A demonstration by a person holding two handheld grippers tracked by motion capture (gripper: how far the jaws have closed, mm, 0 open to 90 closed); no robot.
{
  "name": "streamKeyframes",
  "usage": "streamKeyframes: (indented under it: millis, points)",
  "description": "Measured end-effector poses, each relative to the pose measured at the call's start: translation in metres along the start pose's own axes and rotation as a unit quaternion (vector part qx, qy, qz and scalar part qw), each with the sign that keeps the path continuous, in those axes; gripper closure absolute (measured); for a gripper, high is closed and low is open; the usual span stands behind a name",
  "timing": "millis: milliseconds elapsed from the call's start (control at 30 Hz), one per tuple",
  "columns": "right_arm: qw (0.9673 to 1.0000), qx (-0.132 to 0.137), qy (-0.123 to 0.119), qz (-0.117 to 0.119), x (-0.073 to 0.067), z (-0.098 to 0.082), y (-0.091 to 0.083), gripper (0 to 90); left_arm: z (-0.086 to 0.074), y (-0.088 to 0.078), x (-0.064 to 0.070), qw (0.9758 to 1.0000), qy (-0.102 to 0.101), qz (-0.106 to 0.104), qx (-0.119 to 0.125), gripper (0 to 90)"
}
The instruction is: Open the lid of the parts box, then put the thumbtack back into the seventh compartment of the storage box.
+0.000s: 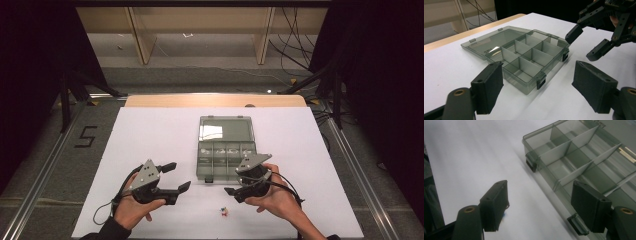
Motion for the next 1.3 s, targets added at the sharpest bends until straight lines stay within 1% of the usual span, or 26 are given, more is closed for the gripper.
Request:
streamKeyframes:
  millis: [33, 100, 167, 200, 233, 267, 300, 367, 433, 467, 500, 567, 600, 633, 700, 767, 833, 867, 900, 933, 1033, 1067, 1167, 1200, 1233, 1300]
  points:
    - [1.0, -0.005, -0.003, 0.004, 0.0, 0.0, 0.0, 30.8, 0.0, 0.0, 0.001, 0.9999, -0.01, 0.007, 0.001, 22.6]
    - [0.9999, -0.009, -0.006, 0.009, -0.001, -0.002, 0.001, 30.8, 0.0, -0.001, 0.002, 0.9999, -0.014, 0.008, 0.001, 22.0]
    - [0.9998, -0.017, -0.003, 0.011, -0.004, -0.005, 0.003, 30.9, 0.001, -0.001, 0.003, 0.9999, -0.012, 0.005, 0.009, 21.6]
    - [0.9998, -0.014, -0.007, 0.013, -0.004, -0.006, 0.006, 31.1, 0.002, -0.001, 0.003, 0.9999, -0.01, 0.007, 0.006, 21.6]
    - [0.9998, -0.015, -0.002, 0.01, -0.006, -0.007, 0.007, 31.1, 0.001, -0.002, 0.004, 0.9998, -0.015, 0.01, 0.006, 21.6]
    - [0.9995, -0.024, -0.005, 0.017, -0.006, -0.008, 0.006, 31.3, 0.001, -0.002, 0.004, 0.9999, -0.012, 0.008, 0.006, 21.4]
    - [0.9997, -0.02, -0.001, 0.013, -0.007, -0.009, 0.008, 31.3, 0.001, -0.002, 0.004, 0.9998, -0.013, 0.01, 0.007, 21.2]
    - [0.9995, -0.027, 0.0, 0.019, -0.009, -0.009, 0.007, 31.4, 0.001, -0.004, 0.003, 0.9999, -0.009, 0.012, 0.005, 20.9]
    - [0.9994, -0.028, -0.002, 0.019, -0.01, -0.01, 0.008, 31.6, 0.001, -0.004, 0.003, 0.9998, -0.013, 0.011, 0.01, 20.9]
    - [0.9993, -0.031, 0.002, 0.022, -0.011, -0.011, 0.008, 31.8, 0.002, -0.005, 0.002, 0.9999, 0.001, 0.007, 0.008, 20.9]
    - [0.9993, -0.028, -0.001, 0.023, -0.012, -0.012, 0.009, 31.9, 0.002, -0.005, 0.003, 0.9998, -0.009, 0.014, 0.009, 20.9]
    - [0.999, -0.035, -0.001, 0.03, -0.014, -0.013, 0.009, 32.1, 0.002, -0.006, 0.002, 0.9999, -0.002, 0.007, 0.015, 20.9]
    - [0.999, -0.035, -0.002, 0.029, -0.014, -0.014, 0.01, 32.0, 0.001, -0.006, 0.004, 0.9997, -0.015, 0.014, 0.015, 20.8]
    - [0.9991, -0.034, 0.001, 0.024, -0.015, -0.014, 0.01, 32.1, 0.001, -0.006, 0.003, 0.9997, -0.016, 0.015, 0.014, 20.8]
    - [0.9989, -0.035, -0.001, 0.031, -0.016, -0.015, 0.011, 32.1, 0.0, -0.006, 0.003, 0.9998, -0.01, 0.015, 0.01, 20.7]
    - [0.9986, -0.044, 0.003, 0.029, -0.018, -0.016, 0.01, 32.2, 0.0, -0.006, 0.003, 0.9998, -0.008, 0.015, 0.008, 20.7]
    - [0.9986, -0.045, 0.004, 0.026, -0.02, -0.016, 0.011, 32.3, 0.0, -0.007, 0.005, 0.9997, -0.014, 0.016, 0.008, 20.7]
    - [0.9985, -0.044, -0.004, 0.033, -0.02, -0.017, 0.011, 32.4, 0.0, -0.007, 0.004, 0.9998, -0.012, 0.016, 0.008, 20.7]
    - [0.9988, -0.04, -0.007, 0.027, -0.02, -0.017, 0.012, 32.4, 0.0, -0.007, 0.004, 0.9998, -0.008, 0.015, 0.008, 20.6]
    - [0.9987, -0.045, -0.005, 0.025, -0.021, -0.017, 0.012, 32.5, 0.0, -0.007, 0.005, 0.9997, -0.014, 0.018, 0.009, 20.7]
    - [0.9982, -0.052, -0.011, 0.028, -0.023, -0.018, 0.012, 33.1, 0.0, -0.006, 0.004, 0.9997, -0.015, 0.016, 0.015, 20.7]
    - [0.9984, -0.051, -0.009, 0.025, -0.024, -0.019, 0.012, 33.6, 0.001, -0.007, 0.003, 0.9998, -0.006, 0.014, 0.014, 20.6]
    - [0.9976, -0.058, -0.009, 0.036, -0.024, -0.021, 0.014, 35.0, 0.001, -0.006, 0.005, 0.9998, -0.008, 0.016, 0.01, 20.7]
    - [0.9977, -0.06, -0.01, 0.031, -0.024, -0.021, 0.014, 35.3, 0.0, -0.006, 0.004, 0.9998, -0.007, 0.017, 0.01, 20.6]
    - [0.9974, -0.064, -0.007, 0.033, -0.024, -0.022, 0.014, 35.8, 0.0, -0.005, 0.005, 0.9997, -0.013, 0.019, 0.01, 20.6]
    - [0.9971, -0.069, -0.005, 0.034, -0.024, -0.023, 0.016, 37.5, 0.0, -0.005, 0.005, 0.9997, -0.012, 0.018, 0.01, 20.7]
Point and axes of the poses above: each handheld gripper's, and its own axes: y roughly forward along the jaws, z roughly out of its top, x roughly to its right, the point moved 4 cm from there along y, roughly forward along the jaws, and after that the axes turned 12 degrees about x, right-handed, at the moved point
